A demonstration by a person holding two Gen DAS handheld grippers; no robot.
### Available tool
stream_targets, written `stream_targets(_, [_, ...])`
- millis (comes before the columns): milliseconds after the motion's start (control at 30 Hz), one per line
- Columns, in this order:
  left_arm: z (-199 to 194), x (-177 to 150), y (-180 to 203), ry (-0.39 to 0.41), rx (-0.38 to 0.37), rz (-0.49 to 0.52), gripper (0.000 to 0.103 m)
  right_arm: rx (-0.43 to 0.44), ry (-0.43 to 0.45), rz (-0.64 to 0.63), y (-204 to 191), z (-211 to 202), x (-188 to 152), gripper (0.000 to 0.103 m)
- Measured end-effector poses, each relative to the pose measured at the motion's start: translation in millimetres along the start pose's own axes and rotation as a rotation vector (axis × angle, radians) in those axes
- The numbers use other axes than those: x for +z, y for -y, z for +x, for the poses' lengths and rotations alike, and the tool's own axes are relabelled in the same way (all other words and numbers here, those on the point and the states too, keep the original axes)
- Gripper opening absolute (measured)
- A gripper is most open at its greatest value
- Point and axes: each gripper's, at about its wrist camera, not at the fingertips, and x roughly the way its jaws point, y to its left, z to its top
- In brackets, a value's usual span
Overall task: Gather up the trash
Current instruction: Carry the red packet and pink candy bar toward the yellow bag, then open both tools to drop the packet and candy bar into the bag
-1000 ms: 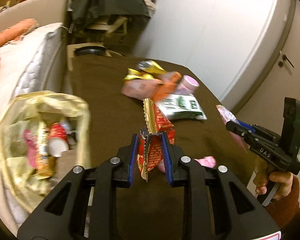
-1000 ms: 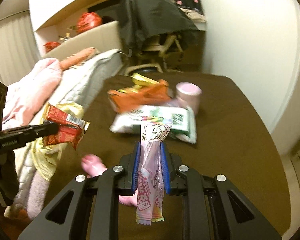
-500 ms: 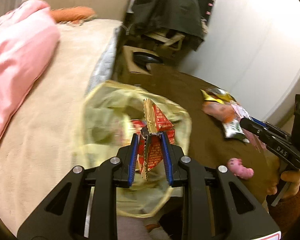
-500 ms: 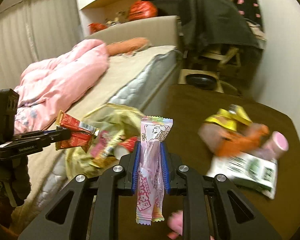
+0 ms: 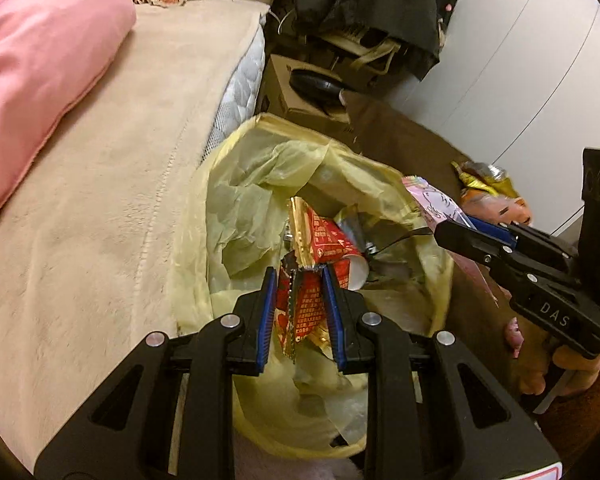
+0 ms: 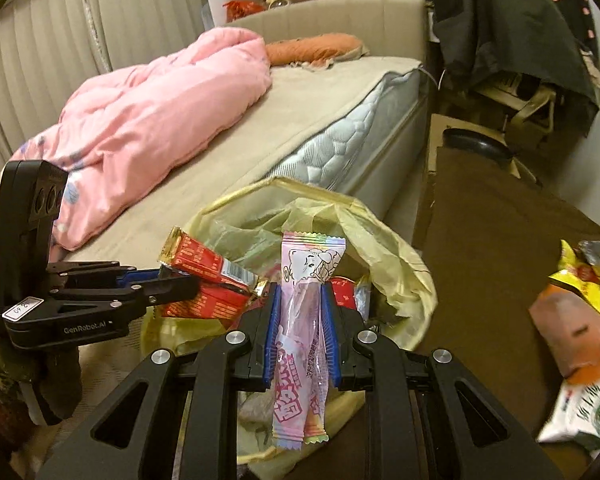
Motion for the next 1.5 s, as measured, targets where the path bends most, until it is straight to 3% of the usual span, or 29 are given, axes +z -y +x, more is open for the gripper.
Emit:
stream_targets(333, [47.9,10.8,-7.4,-0.081,0.05,0.034,0.02,0.046,-0.101,0.069,23.8,44.9,-1.7,0.019])
stream_targets(500, [54.9,10.2,-9.4,-0.08,0.053,0.04,0.02,0.048,-0.127,0.057,27.2,53.7,-7.7,0.019])
stream_targets(700, [42.8,9.2,-4.1,-0.054,0.044,0.055,0.022,0.049,-0.111,0.027,24.6,52.1,-9.6,0.019])
stream_targets(800, [36.9,7.3,0.4,-0.051,0.041,0.057,0.027,0.04,-0.107,0.025,24.4,50.6,-8.6,0.02])
stream_targets(867, [33.1,6.4,2.7,-0.051,0.033,0.052,0.036,0.032,-0.11,0.024,24.4,50.5,-8.5,0.021])
stream_targets(933, [28.4,6.0,4.2,-0.044,0.041,0.052,0.039,0.019,-0.113,0.024,24.1,50.1,-8.8,0.032])
stream_targets(1067, [14.0,7.8,5.7,-0.011,0.069,0.055,0.042,0.004,-0.11,0.023,23.4,45.3,-9.0,0.034])
stream_targets(1167, [3.7,10.6,6.5,0.01,0.081,0.06,0.043,0.002,-0.093,0.026,23.0,36.4,-8.3,0.04])
stream_targets(1500, [-25.4,16.7,21.3,0.098,0.076,0.05,0.043,-0.055,0.004,0.039,34.9,-19.3,-6.1,0.041])
